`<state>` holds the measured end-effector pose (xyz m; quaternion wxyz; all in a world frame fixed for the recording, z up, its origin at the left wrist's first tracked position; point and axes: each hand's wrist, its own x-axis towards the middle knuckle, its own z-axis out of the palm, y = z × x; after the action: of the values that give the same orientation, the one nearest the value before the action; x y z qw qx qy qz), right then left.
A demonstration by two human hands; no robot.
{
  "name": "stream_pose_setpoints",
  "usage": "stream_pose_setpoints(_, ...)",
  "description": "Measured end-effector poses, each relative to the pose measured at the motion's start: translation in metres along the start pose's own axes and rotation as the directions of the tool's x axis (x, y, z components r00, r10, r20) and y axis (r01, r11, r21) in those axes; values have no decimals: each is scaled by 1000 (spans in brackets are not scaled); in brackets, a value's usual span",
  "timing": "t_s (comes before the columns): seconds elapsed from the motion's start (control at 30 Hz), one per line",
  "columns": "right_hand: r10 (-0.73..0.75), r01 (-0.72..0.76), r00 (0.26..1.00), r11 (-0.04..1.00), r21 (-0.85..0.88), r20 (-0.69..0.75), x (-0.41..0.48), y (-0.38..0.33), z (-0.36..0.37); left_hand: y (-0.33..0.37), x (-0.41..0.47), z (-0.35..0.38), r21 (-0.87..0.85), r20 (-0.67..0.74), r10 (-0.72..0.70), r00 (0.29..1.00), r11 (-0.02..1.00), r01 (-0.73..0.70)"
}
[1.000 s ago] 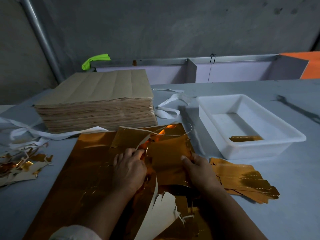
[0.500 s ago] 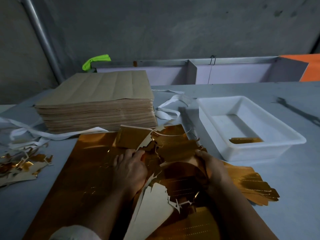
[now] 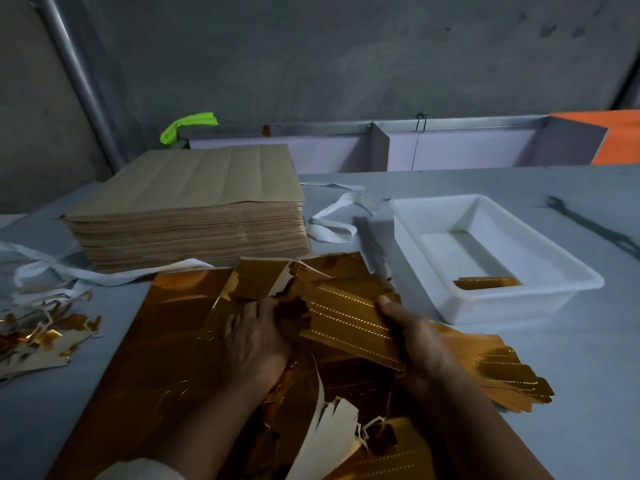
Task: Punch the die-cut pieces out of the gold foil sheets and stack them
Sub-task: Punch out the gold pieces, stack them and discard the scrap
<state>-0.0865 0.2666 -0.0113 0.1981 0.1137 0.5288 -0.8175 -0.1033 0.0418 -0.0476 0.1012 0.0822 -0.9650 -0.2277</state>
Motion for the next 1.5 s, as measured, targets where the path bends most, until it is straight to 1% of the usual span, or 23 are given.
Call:
stream_pose_setpoints(0.07,-19,20,1000,997,-79,13,1,4,6,0,0,-5,-51,34,-19,999,998,21)
stream_pose_setpoints(0.13,-37,40,999,989,-141,25,2,7,10,0,3,-12,-53,41,-70,997,996,72)
stream_pose_setpoints(0.2,-66,75,996,986,-150,66,2,8,12,0,6,-21,-87,2,-121,993,989,120)
stream_pose_setpoints(0.27,-83,95,993,982,-163,84,1,9,13,2,8,-31,-131,-68,-119,991,985,109)
stream_pose_setpoints(0.3,-87,100,993,979,-178,81,1,10,13,4,9,-37,-174,-83,-110,990,980,94)
stream_pose_setpoints(0.33,-94,108,992,975,-195,80,1,11,12,8,11,-43,-254,-56,-118,991,962,100)
stream_pose_setpoints(0.4,-107,122,990,974,-191,88,3,12,11,21,15,-57,-472,135,-184,974,852,226)
stream_pose_setpoints(0.43,-107,122,990,976,-182,89,2,12,12,28,17,-62,-533,267,-226,937,775,339)
stream_pose_setpoints(0.47,-106,119,991,977,-176,86,2,13,12,34,19,-66,-549,384,-270,883,702,453)
stream_pose_setpoints(0.53,-101,113,992,978,-174,76,1,13,12,39,23,-68,-562,549,-318,773,545,623)
stream_pose_setpoints(0.6,-90,99,995,976,-196,54,1,15,11,40,25,-65,-583,642,-283,713,423,694)
stream_pose_setpoints(0.67,-85,90,996,970,-224,32,2,17,8,37,26,-62,-600,662,-259,703,378,705)
stream_pose_setpoints(0.77,-129,138,990,958,-251,54,3,18,8,35,28,-58,-609,679,-264,685,320,726)
stream_pose_setpoints(0.83,-145,164,985,954,-252,89,4,20,9,37,28,-55,-640,645,-295,704,293,710)
stream_pose_setpoints(0.9,-154,180,981,953,-243,121,5,21,8,40,29,-51,-674,601,-326,730,284,682)
stream_pose_setpoints(1.1,-161,187,978,959,-211,135,11,23,1,42,29,-45,-671,603,-313,734,300,678)
stream_pose_setpoints(1.2,-149,164,984,973,-160,102,11,21,-1,40,30,-53,-668,629,-339,699,223,710)
stream_pose_setpoints(1.23,-139,150,986,980,-130,91,11,21,-2,37,30,-56,-681,623,-345,702,201,704)
stream_pose_setpoints(1.27,-130,137,988,986,-95,82,11,20,-3,33,31,-59,-689,611,-353,709,204,696)
stream_pose_setpoints(1.33,-119,122,991,991,-47,63,11,19,-3,23,33,-61,-680,573,-376,729,278,678)
stream_pose_setpoints(1.4,-111,112,992,993,-29,53,11,18,-3,14,37,-64,-633,491,-402,773,446,633)
stream_pose_setpoints(1.47,-113,114,993,993,-38,37,11,18,0,9,41,-65,-514,332,-406,851,679,525)
stream_pose_setpoints(1.5,-117,118,993,992,-48,30,11,18,1,8,41,-67,-437,228,-397,889,774,458)
